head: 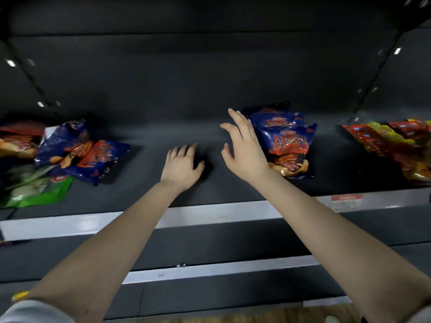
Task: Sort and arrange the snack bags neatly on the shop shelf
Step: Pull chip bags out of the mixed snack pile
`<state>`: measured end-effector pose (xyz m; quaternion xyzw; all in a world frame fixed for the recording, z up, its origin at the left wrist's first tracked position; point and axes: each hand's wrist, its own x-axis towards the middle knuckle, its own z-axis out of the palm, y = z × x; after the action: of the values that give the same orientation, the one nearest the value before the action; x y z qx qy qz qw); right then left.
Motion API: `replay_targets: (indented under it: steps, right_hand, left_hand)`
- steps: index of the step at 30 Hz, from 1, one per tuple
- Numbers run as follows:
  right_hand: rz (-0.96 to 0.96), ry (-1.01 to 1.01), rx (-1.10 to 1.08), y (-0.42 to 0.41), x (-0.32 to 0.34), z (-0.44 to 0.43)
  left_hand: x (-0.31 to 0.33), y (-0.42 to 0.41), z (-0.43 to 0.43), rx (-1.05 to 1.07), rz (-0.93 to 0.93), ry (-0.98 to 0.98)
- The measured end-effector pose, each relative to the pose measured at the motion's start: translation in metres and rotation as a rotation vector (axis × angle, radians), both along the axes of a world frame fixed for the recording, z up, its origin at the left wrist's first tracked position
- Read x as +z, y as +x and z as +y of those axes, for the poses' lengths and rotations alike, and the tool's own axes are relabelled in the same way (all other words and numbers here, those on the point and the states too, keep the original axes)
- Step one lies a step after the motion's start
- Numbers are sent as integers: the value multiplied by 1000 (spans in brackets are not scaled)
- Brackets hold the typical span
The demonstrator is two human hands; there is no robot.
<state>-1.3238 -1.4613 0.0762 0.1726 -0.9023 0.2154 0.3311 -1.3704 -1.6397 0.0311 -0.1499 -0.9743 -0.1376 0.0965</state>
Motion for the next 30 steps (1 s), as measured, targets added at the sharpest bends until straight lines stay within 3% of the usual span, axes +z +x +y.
replay_targets:
  steps: [14, 24, 30]
  right_hand:
    - [-140, 56, 334, -40, -17, -147]
    - [-177, 164, 489, -50, -25, -239]
    - [-274, 329, 408, -60, -39, -272]
  left_hand:
    - [12, 42, -153, 346, 219, 95]
    - [3, 68, -222, 563, 157, 93]
    - [-17, 73, -229, 682, 101, 53]
